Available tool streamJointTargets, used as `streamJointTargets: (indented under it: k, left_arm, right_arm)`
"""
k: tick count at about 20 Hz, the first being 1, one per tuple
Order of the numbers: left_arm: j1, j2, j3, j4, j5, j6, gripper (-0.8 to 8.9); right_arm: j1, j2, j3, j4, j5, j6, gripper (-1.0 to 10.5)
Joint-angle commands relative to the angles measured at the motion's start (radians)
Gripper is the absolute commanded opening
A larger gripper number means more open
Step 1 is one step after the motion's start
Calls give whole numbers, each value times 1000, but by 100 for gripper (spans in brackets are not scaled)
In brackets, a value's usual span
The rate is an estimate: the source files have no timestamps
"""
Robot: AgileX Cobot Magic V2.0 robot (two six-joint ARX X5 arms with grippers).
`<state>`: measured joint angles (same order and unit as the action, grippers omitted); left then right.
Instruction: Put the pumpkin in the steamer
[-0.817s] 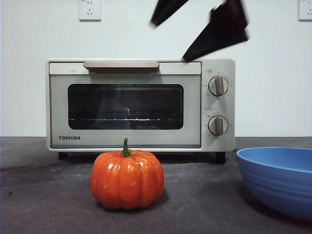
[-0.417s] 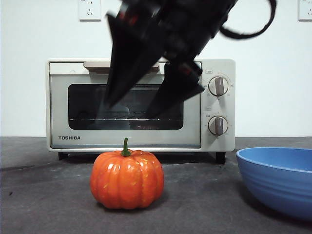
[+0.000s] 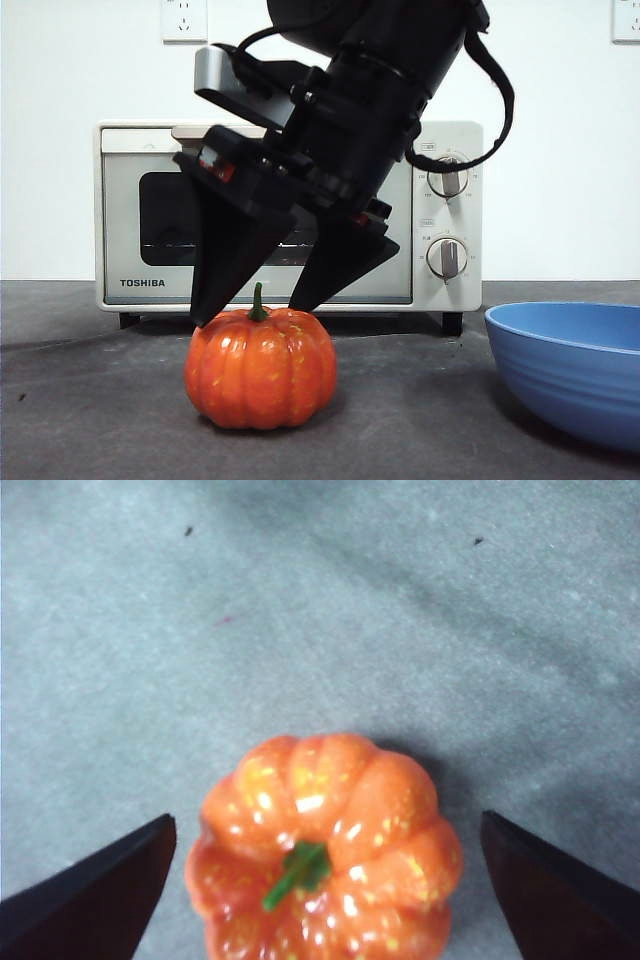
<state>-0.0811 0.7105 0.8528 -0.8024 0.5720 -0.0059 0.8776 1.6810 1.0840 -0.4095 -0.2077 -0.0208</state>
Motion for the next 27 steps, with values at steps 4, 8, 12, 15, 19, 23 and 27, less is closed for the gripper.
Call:
streamJointTargets:
  k: [4,8,12,15,19,23,27]
  left_arm:
    - [-2,3,22,12,3,17,15]
    - [-2,3,22,12,2,17,15]
    - [-2,3,22,12,2,17,15]
    - [-2,3,22,12,2,17,15]
    - [-2,3,22,12,3,17,15]
    - [-2,3,22,12,3,17,15]
    - [-2,3,22,13,2,18,15]
  right_arm:
    - [22,66,18,13,2,14,489]
    - [23,82,18,13,3,14,489]
    - [24,91,17,-4,3,14,456]
    - [27,91,18,-6,3,16,361]
    - [29,80,25,-12,5,25,361]
    - [29,-8,51,-40,31,33,361]
    - [16,-161,63,-116,103,43,361]
